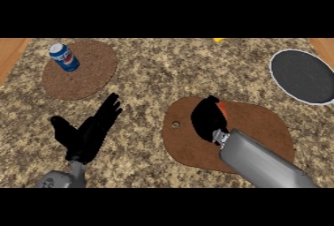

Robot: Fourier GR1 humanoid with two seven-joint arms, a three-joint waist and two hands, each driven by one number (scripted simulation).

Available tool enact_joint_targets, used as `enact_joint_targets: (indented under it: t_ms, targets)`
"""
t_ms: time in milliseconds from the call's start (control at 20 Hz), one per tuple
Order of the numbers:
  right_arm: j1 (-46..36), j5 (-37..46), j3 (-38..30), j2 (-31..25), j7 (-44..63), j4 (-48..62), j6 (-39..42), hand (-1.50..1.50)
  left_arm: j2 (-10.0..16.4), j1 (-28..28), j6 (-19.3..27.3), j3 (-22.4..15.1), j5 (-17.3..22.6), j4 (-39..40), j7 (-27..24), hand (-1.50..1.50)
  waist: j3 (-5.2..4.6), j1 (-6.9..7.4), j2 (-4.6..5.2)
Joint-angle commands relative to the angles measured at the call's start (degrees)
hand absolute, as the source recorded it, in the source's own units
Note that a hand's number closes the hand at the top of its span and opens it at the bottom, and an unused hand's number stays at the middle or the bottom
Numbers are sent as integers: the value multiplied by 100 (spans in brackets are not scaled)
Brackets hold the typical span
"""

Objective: Pick the sweet potato from the cutting board and place it in the pan

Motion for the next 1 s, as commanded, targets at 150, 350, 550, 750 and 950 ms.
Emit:
enact_joint_targets:
  t_ms: [150,350,550,750,950]
  targets:
    - [-170,744,232,-85,-880,719,-1141,150,43,157,-56,32,-112,-396,263,0,2,40,1]
    - [-137,470,-668,125,-637,747,-1120,150,1,-11,-283,338,26,143,-11,0,-1,-15,9]
    - [837,-775,-2569,679,728,677,-1570,150,-41,212,-32,267,-66,-85,-7,0,36,-412,-4]
    - [1196,-1081,-3516,997,1641,443,-2265,150,30,292,-62,263,-83,-233,33,0,11,-251,-40]
    - [1115,-393,-3543,1216,2390,-144,-3547,150,-90,165,22,198,-177,-197,50,0,5,-120,-25]
